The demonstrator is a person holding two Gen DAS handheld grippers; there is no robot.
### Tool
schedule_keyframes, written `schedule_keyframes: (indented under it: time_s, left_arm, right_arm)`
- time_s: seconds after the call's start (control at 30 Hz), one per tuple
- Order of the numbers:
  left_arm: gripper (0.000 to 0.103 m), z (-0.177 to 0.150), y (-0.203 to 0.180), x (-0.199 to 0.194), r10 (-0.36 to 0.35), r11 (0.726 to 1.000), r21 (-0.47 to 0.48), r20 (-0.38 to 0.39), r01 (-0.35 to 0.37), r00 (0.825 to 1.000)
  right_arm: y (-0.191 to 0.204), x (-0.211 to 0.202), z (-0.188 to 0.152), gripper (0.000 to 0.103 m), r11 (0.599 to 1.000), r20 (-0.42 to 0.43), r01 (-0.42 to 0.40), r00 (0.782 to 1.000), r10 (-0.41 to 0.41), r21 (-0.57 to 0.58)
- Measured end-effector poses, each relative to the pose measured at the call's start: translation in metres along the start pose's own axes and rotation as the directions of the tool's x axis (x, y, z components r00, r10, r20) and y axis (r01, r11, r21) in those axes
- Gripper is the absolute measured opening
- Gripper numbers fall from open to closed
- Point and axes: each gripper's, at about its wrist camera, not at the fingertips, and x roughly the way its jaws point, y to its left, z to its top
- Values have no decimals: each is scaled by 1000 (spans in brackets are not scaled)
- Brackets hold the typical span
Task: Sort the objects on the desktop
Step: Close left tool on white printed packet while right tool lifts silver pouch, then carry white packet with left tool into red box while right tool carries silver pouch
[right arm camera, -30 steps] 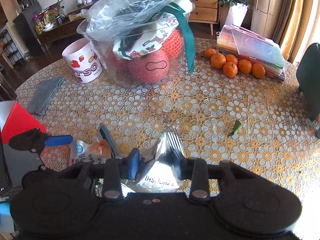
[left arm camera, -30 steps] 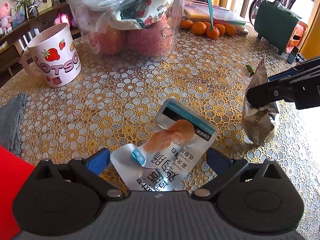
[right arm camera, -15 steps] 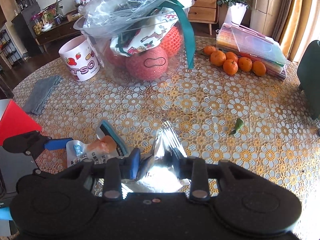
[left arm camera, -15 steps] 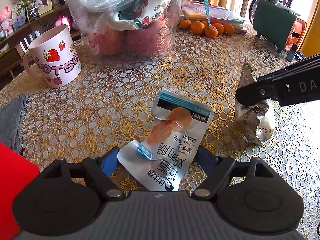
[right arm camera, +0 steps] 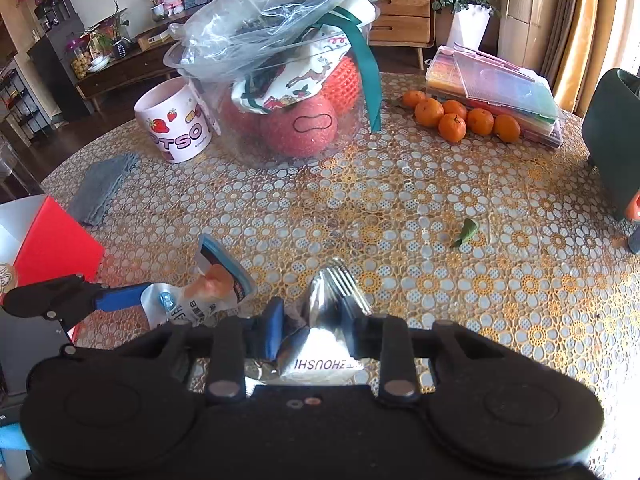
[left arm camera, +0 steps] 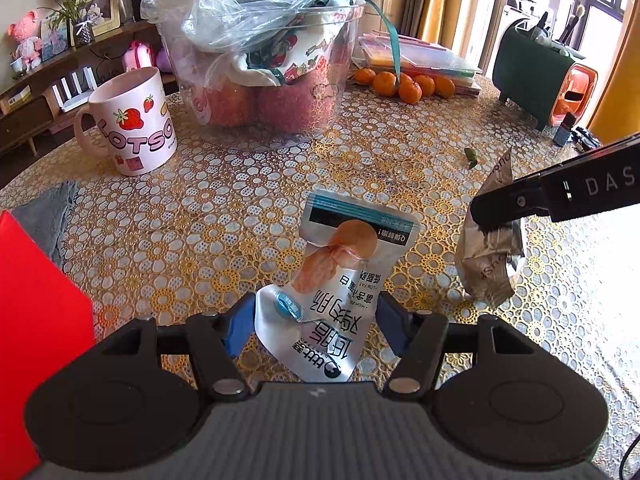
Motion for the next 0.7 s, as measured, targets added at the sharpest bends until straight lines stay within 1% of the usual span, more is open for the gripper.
schedule_keyframes:
  time_s: [0.13, 0.17, 0.3, 0.4, 0.57, 0.7]
  left_arm:
    - [63, -4, -2, -22, -6, 1000, -23, 8, 6, 1000]
    - [63, -5, -3, -28, -6, 1000, -24, 10, 6, 1000]
    - [64, -12, -4, -50, -15, 999, -31, 21, 16, 1000]
    - [63, -16, -4, -67, -15, 999, -36, 23, 16, 1000]
    - [64, -24, -1, -96, -7, 1000, -28, 27, 8, 1000]
    - [64, -30, 7, -118, 8, 999, -38, 25, -7, 1000]
  right_arm:
    - [4, -15, -7, 25, 1000, 2, -11, 1000, 11, -13]
    - [6, -18, -9, 18, 1000, 3, -13, 1000, 13, -19]
    - [12, -32, -18, 12, 999, 8, -25, 1000, 25, -24]
    - [16, -40, -25, 10, 999, 10, -23, 1000, 23, -32]
    - [27, -61, -33, 9, 998, 19, -50, 999, 51, -40]
    - [42, -83, -39, 9, 995, 43, -75, 996, 77, -66]
